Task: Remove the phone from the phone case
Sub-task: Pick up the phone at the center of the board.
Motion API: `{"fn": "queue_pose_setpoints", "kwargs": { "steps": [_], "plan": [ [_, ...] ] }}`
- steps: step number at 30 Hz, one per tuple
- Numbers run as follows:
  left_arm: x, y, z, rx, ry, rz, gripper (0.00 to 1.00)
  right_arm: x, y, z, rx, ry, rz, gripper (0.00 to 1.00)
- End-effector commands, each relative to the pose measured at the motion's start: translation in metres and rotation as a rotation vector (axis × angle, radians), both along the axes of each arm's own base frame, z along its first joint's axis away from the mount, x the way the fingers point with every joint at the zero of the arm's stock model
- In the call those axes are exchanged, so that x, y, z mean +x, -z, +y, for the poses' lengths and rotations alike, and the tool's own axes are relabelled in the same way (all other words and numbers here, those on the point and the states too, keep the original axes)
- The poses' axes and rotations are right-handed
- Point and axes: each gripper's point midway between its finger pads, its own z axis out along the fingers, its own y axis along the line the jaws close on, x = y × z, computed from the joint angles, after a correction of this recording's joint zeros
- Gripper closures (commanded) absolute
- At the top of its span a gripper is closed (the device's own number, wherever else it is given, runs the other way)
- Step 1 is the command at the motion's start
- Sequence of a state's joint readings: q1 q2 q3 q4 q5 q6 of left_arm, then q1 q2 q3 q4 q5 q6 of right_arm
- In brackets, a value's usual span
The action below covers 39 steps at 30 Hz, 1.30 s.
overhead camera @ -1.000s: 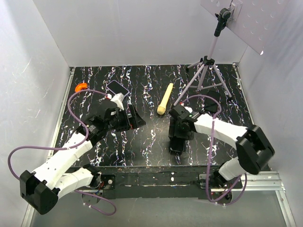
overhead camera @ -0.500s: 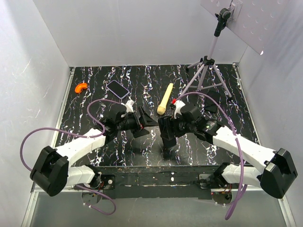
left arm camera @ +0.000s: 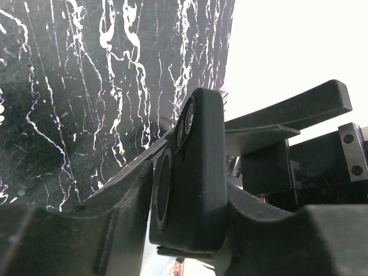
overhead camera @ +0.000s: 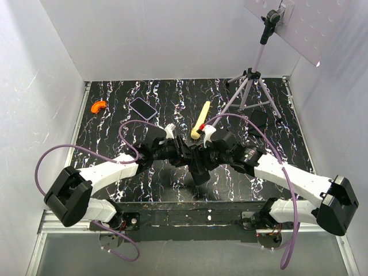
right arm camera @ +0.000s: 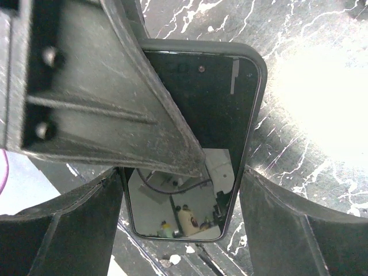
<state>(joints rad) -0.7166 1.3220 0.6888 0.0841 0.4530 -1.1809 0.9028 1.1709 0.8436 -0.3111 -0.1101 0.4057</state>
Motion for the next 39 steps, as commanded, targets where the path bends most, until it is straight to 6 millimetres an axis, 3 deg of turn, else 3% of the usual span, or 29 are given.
{"fn": "queue_pose_setpoints", "kwargs": {
  "steps": [1, 2, 3, 6, 7, 8, 9, 15, 19, 22, 24, 28, 33, 36, 39],
  "plan": [
    [0.006, -0.014, -0.012, -0.008, 0.011, -0.046, 0.68, 0.018, -0.044, 0.023, 0.088, 0.038, -0.089, 0.99],
    [0.007, -0.015, -0.013, -0.004, 0.017, -0.058, 0.79, 0.016, -0.044, 0.025, 0.082, 0.023, -0.083, 0.99],
    [0.008, -0.017, -0.014, 0.002, 0.023, -0.067, 0.97, 0.016, -0.042, 0.024, 0.068, 0.032, -0.072, 0.94],
    [0.016, -0.028, -0.009, 0.025, 0.015, -0.125, 1.0, 0.01, -0.035, 0.01, 0.023, 0.077, -0.031, 0.58],
    [0.019, -0.029, -0.004, 0.045, 0.009, -0.137, 1.0, 0.008, -0.032, 0.005, 0.014, 0.093, -0.018, 0.36],
    [0.022, -0.033, 0.003, 0.062, 0.002, -0.151, 1.0, 0.004, -0.03, 0.001, 0.013, 0.093, -0.006, 0.21],
    [0.027, -0.036, 0.011, 0.08, -0.012, -0.169, 1.0, -0.001, -0.025, -0.006, -0.012, 0.093, 0.008, 0.19],
    [0.05, -0.07, 0.061, 0.176, -0.073, -0.347, 1.0, -0.004, 0.002, -0.057, -0.18, 0.242, 0.02, 0.16],
    [0.052, -0.088, 0.078, 0.217, -0.075, -0.44, 1.0, -0.015, 0.003, -0.055, -0.153, 0.18, 0.051, 0.17],
    [0.047, -0.096, 0.079, 0.187, -0.068, -0.441, 1.0, -0.033, -0.021, -0.034, 0.009, 0.07, 0.149, 0.17],
    [0.037, -0.11, 0.069, 0.056, -0.028, -0.432, 1.0, -0.042, -0.047, -0.019, 0.193, -0.012, 0.207, 0.18],
    [0.017, -0.141, 0.048, -0.172, 0.092, -0.433, 1.0, -0.033, -0.092, -0.026, 0.506, -0.078, 0.258, 0.21],
    [0.002, -0.168, 0.041, -0.314, 0.173, -0.471, 1.0, -0.049, -0.107, -0.031, 0.604, -0.243, 0.252, 0.35],
    [-0.005, -0.176, 0.04, -0.377, 0.195, -0.467, 1.0, -0.055, -0.12, -0.03, 0.665, -0.304, 0.222, 0.44],
    [-0.01, -0.18, 0.039, -0.418, 0.218, -0.45, 1.0, -0.057, -0.135, -0.029, 0.721, -0.334, 0.176, 0.46]
  ]
}}
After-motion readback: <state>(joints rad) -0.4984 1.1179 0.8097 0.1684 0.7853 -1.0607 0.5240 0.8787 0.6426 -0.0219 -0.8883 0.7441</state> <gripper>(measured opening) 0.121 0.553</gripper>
